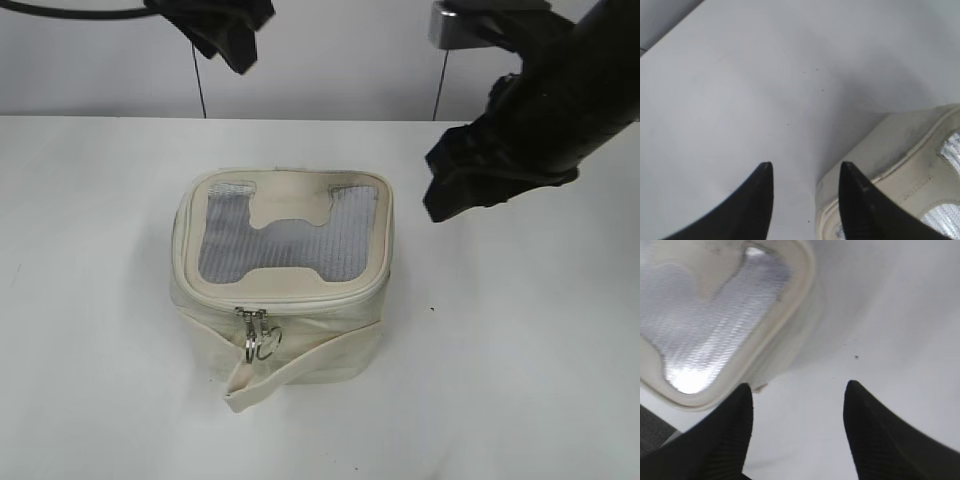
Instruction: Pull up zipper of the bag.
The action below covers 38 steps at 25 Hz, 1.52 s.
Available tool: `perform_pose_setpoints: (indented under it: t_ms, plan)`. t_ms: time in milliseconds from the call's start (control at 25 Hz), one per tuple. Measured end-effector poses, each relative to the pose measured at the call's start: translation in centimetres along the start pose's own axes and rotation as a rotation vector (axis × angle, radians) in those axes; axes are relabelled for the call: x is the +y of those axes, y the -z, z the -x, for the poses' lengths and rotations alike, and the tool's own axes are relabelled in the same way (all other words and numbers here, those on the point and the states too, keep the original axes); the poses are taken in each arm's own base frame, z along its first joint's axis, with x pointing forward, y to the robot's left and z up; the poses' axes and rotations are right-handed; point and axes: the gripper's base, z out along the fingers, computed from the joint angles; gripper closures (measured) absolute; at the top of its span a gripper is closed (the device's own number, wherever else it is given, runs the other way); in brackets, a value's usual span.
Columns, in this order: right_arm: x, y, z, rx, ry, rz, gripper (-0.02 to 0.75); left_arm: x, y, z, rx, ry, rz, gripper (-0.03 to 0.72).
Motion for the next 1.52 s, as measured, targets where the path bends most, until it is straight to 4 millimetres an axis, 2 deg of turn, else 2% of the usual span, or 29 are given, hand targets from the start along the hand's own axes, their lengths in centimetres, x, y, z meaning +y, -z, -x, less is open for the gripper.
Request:
perform_pose_setpoints:
  t_ms: [120, 240, 400, 520, 720, 960, 1120, 1320, 1520]
  plan:
    - [-2.3, 0.5, -0.3, 0.034, -0.039, -0.101, 0.281, 2.0, 2.8, -0.6, -0.051, 0.079, 0.037, 0.351]
    - [-3.8, 1.2, -0.7, 0.067, -0.080, -0.180, 0.281, 3.8, 5.1, -2.2, -0.073, 0.145, 0.071, 0.351]
    - [-5.4, 2.5, -1.4, 0.100, -0.136, -0.275, 0.279, 5.3, 6.8, -6.3, -0.025, 0.245, 0.099, 0.349]
    - [-6.2, 3.7, -1.8, 0.100, -0.173, -0.323, 0.279, 5.3, 7.5, -10.2, 0.031, 0.304, 0.108, 0.349]
    - [-7.0, 5.7, -3.1, 0.074, -0.219, -0.352, 0.279, 3.5, 9.7, -17.2, 0.064, 0.353, 0.124, 0.349]
    - [-6.5, 7.1, -6.9, 0.091, -0.231, -0.358, 0.279, 0.4, 12.3, -23.9, -0.088, 0.349, 0.158, 0.349]
    - [-5.8, 8.5, -10.6, 0.079, -0.233, -0.360, 0.279, -1.8, 14.0, -28.6, -0.266, 0.337, 0.196, 0.349]
    - [-4.9, 10.2, -15.5, 0.003, -0.214, -0.359, 0.279, -4.0, 13.8, -33.7, -0.400, 0.328, 0.223, 0.349]
    - [-3.9, 12.1, -20.2, -0.152, -0.180, -0.357, 0.279, -5.6, 13.4, -37.2, -0.486, 0.321, 0.234, 0.349]
